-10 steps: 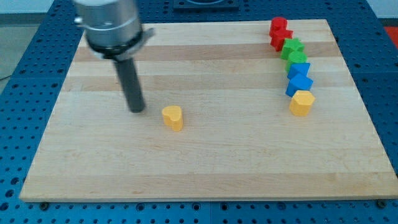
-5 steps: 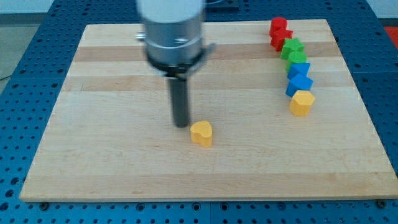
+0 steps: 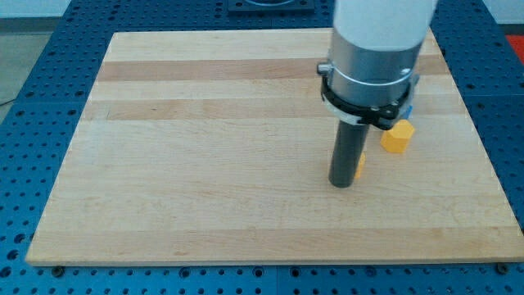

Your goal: Move the yellow heart to the bottom left of the yellow hexagon

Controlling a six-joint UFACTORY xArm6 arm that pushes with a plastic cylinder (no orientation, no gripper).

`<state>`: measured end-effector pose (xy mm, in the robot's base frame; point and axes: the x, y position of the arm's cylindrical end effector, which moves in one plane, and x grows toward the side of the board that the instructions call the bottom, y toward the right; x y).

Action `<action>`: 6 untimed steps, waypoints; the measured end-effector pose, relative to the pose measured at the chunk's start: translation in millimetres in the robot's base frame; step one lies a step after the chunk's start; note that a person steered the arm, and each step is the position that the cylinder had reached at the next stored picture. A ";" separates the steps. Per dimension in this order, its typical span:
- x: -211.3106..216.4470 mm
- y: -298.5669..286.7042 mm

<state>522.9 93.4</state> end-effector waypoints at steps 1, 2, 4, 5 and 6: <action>6.9 0.2; 7.0 -32.2; -19.4 6.6; -25.8 67.8; -18.3 79.6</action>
